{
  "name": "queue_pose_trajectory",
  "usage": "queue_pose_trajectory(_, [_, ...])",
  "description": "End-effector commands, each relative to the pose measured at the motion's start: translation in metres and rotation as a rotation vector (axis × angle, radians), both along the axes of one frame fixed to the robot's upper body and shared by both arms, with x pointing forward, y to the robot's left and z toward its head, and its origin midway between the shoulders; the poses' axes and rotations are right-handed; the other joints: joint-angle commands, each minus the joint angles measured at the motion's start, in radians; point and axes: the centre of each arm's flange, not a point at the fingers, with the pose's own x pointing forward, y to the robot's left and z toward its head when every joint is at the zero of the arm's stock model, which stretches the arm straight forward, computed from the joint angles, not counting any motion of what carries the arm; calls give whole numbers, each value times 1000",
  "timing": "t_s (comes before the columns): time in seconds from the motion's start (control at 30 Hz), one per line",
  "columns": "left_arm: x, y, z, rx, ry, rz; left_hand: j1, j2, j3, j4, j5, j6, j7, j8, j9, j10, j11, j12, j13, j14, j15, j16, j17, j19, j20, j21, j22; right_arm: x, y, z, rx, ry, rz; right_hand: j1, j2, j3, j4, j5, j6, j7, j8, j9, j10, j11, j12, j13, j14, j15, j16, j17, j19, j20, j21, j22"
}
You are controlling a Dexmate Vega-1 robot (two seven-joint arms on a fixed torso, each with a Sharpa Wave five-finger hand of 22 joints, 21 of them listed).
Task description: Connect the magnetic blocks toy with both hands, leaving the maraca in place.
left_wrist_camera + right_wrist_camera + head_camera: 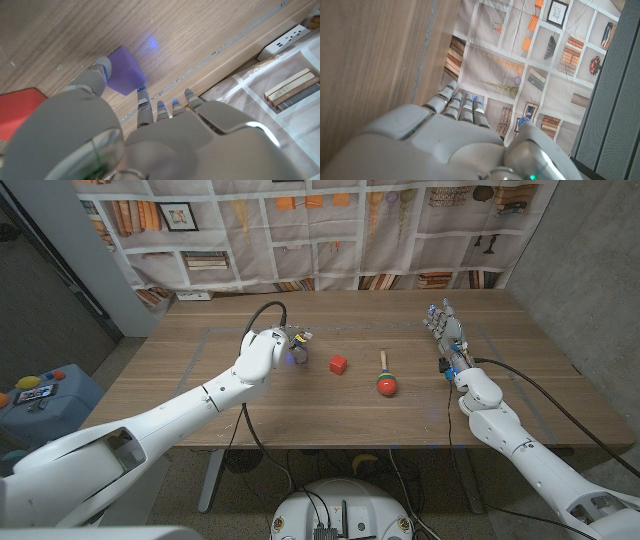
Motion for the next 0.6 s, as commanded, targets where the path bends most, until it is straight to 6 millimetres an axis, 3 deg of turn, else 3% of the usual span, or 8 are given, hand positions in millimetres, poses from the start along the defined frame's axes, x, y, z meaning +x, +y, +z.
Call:
queue_pose_trajectory(0.03, [0,2,-10,-66,-15,-13,19,2,-1,-2,2,23,0,7,4,18,-5,4,1,15,-2,2,3,16,-4,2,4,-1,0,-2,8,1,-4,-2,18,9,0,2,5,-1,4,3,3,-3,10,1,3,2,9,2,7,6,5,2])
queue_pose_trajectory(0.33, [-2,4,-12,-93,-88,-8,57,1,-6,-3,2,95,-9,17,5,79,-28,8,1,82,-29,8,3,69,-27,5,4,0,0,-3,15,-1,0,-5,18,11,1,2,7,-2,4,3,4,-3,10,1,3,3,9,0,8,7,5,2])
queue_pose_trajectory(0.37, [-2,4,-12,-97,-95,-8,65,-1,-8,-4,2,110,-11,18,5,96,-40,9,1,89,-37,6,3,77,-35,4,4,0,0,-3,15,-1,-1,-5,18,11,1,2,6,-2,3,3,4,-3,10,1,3,3,9,0,8,7,5,2])
queue_pose_trajectory(0.6, [-3,2,-14,-102,-132,-6,100,-9,-27,-2,-3,209,-29,36,7,154,-51,6,1,156,-69,8,3,131,-58,5,5,1,0,-3,20,-4,-5,-7,18,13,2,3,8,-3,4,3,3,-4,10,1,2,3,9,-1,9,8,5,2])
